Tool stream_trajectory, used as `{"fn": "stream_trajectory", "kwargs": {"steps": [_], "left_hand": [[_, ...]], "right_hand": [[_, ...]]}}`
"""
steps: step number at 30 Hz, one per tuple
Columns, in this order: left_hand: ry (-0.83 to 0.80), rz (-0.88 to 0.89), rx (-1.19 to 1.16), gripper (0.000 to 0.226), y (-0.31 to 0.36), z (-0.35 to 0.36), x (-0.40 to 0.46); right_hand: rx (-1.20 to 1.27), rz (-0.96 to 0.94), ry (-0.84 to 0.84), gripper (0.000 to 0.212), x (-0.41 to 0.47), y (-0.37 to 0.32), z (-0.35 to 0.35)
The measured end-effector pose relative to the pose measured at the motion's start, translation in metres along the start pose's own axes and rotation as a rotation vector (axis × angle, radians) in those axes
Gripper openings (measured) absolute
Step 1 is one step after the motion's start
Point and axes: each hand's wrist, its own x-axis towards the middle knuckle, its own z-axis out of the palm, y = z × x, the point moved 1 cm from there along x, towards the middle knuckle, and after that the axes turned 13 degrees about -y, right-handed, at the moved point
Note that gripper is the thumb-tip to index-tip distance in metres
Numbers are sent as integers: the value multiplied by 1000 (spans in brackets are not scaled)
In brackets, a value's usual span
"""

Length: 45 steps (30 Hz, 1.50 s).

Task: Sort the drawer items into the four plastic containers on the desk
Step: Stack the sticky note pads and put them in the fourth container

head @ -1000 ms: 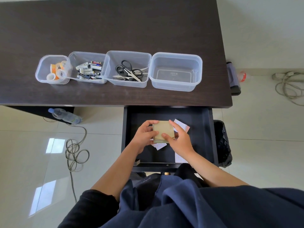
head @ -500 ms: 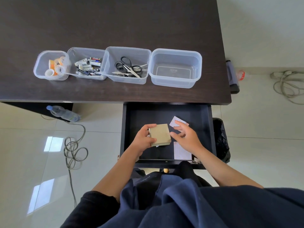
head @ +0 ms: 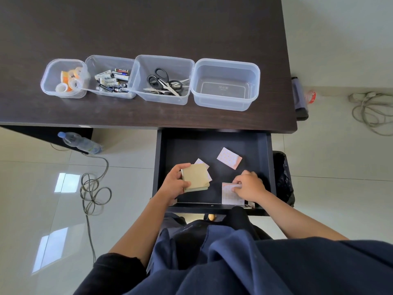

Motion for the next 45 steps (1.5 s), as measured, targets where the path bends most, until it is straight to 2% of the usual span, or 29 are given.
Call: {"fn": "stream_trajectory", "kwargs": {"steps": [3, 5, 7, 14, 18, 21, 28, 32, 38, 45], "left_hand": [[-6, -4, -14, 58, 0, 3, -1], [-15, -8, -17, 58, 0, 4, -1], [-31, -15, -13, 58, 0, 5, 0], [-94, -30, -46, 61, 7, 10, 2], [-149, -3, -90, 63, 18, 20, -2], [-171, 27, -154, 65, 26, 26, -4], [-180, 69, -134, 66, 38, 30, -6], [-195, 82, -126, 67, 39, 30, -9], [-224, 98, -115, 70, 43, 28, -14], [-235, 101, -150, 73, 43, 24, -20]], "right_hand": [[-27, -29, -49, 11, -2, -2, -6], [89, -74, -80, 5, -6, -3, -12], [251, -109, -57, 9, -11, -7, -22], [412, -192, 226, 13, -29, -22, -53], [406, -342, 447, 14, -39, -43, -49], [439, -405, 377, 17, -36, -51, -34], [564, -359, 263, 23, -36, -58, -21], [652, -369, 351, 24, -32, -58, -23], [745, -287, 368, 64, -28, -57, -29], [775, -303, 284, 58, -23, -54, -28]]}}
